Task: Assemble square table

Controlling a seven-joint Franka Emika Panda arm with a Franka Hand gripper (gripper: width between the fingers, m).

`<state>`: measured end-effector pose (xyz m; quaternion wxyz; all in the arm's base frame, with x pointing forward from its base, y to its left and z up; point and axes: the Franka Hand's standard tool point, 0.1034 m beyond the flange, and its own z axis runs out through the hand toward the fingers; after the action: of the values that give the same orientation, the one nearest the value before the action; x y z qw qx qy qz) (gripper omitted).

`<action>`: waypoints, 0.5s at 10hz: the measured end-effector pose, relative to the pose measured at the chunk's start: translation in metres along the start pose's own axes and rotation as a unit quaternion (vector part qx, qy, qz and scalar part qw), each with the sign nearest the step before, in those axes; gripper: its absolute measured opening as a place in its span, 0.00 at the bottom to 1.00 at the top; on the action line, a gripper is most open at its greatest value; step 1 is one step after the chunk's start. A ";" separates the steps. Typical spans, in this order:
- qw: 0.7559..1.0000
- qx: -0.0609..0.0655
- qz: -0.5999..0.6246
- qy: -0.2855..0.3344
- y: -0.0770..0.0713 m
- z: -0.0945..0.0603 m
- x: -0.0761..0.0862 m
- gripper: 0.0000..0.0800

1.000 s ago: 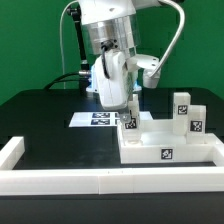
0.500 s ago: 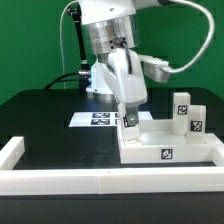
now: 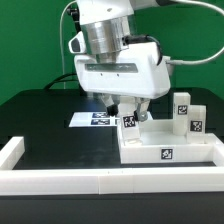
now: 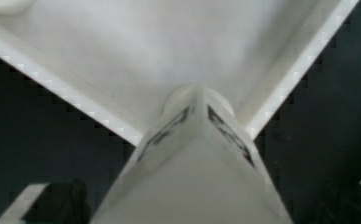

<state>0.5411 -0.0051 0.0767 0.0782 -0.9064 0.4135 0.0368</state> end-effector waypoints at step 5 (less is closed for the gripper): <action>0.981 0.002 -0.196 0.012 -0.002 -0.004 -0.008 0.81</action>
Offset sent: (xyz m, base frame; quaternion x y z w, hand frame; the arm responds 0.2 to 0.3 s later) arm -0.0120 0.0122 0.0038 0.0185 -0.0020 -0.2083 0.9779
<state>0.5373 0.0020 0.0820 0.0811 -0.9700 0.2289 0.0089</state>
